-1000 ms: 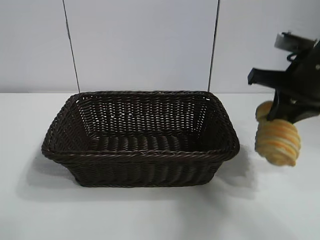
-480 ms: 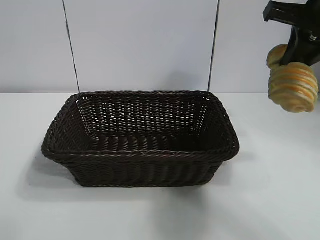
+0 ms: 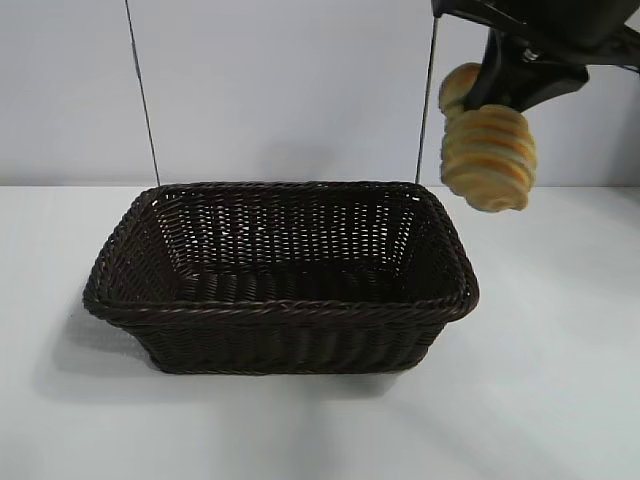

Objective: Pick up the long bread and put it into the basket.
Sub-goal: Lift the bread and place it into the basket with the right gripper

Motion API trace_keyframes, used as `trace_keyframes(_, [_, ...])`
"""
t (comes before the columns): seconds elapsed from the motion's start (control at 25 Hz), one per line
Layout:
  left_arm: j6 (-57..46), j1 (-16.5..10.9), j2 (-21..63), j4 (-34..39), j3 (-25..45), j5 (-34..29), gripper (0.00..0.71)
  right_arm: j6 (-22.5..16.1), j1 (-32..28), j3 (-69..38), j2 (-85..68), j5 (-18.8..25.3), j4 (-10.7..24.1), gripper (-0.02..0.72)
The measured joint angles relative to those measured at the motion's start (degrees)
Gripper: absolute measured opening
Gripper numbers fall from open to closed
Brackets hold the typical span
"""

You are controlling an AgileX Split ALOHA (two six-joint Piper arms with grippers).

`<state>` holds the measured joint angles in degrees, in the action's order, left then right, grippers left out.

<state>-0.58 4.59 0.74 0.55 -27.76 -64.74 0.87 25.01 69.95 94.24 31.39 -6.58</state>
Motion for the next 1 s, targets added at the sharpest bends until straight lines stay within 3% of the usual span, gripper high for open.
trace_keyframes(0.32, [0.00, 0.00, 0.00, 0.00, 0.06, 0.00, 0.695, 22.45, 2.43, 0.00, 6.20, -8.14, -1.81, 0.114])
trace_keyframes(0.44, [0.00, 0.00, 0.00, 0.00, 0.06, 0.00, 0.695, 27.27, 3.18, 0.00, 7.94, -8.88, -3.48, 0.114])
trace_keyframes(0.8, [0.00, 0.00, 0.00, 0.00, 0.06, 0.00, 0.695, 29.00, 5.23, 0.00, 10.85, -10.39, -5.42, 0.130])
trace_keyframes(0.88, [0.00, 0.00, 0.00, 0.00, 0.06, 0.00, 0.695, 29.00, 5.23, 0.14, 10.85, -10.39, -5.54, 0.203])
trace_keyframes(1.0, [0.00, 0.00, 0.00, 0.00, 0.06, 0.00, 0.695, 29.00, 5.23, 0.14, 10.87, -10.33, -5.61, 0.419])
